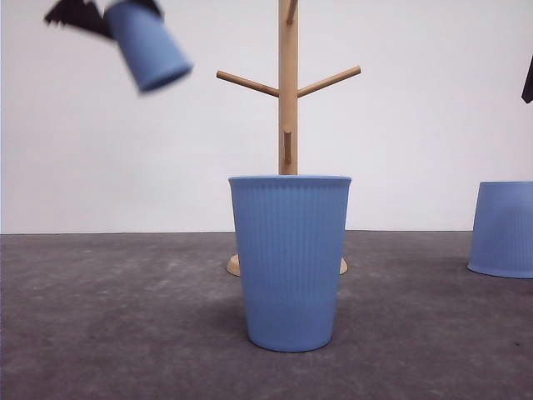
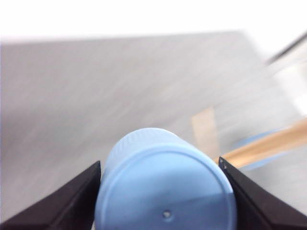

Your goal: Place three cups

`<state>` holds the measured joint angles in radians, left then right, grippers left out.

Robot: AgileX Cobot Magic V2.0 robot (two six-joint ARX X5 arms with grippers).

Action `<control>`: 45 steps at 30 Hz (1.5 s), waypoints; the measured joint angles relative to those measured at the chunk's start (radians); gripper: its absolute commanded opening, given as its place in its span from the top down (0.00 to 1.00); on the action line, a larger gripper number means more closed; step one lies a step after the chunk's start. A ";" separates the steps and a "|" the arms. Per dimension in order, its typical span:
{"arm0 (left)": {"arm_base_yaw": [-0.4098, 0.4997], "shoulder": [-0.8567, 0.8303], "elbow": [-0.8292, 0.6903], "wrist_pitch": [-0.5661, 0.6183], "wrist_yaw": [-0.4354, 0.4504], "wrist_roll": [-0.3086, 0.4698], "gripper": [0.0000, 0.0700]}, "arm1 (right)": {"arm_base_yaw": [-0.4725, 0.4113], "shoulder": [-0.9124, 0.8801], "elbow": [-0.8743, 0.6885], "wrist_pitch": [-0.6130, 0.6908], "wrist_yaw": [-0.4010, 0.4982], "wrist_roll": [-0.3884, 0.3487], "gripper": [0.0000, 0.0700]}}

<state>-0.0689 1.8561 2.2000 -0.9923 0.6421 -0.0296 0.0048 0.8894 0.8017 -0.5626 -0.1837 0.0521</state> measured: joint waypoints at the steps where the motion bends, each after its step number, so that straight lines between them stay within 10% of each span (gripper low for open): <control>1: 0.004 0.000 0.024 -0.001 0.037 -0.008 0.56 | 0.000 0.000 0.000 0.001 0.000 0.000 0.18; 27: -0.144 0.202 0.047 -0.020 0.149 -0.041 0.56 | 0.000 0.000 0.000 0.005 0.000 0.000 0.18; 34: -0.154 0.214 0.047 -0.021 0.149 -0.041 0.24 | 0.000 0.000 0.000 0.004 0.000 0.000 0.18; 45: -0.151 0.217 0.047 -0.012 0.141 -0.039 0.25 | 0.000 0.000 0.000 0.004 0.000 -0.004 0.18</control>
<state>-0.2199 2.0727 2.2467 -1.0042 0.7834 -0.0686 0.0048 0.8894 0.8017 -0.5583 -0.1837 0.0479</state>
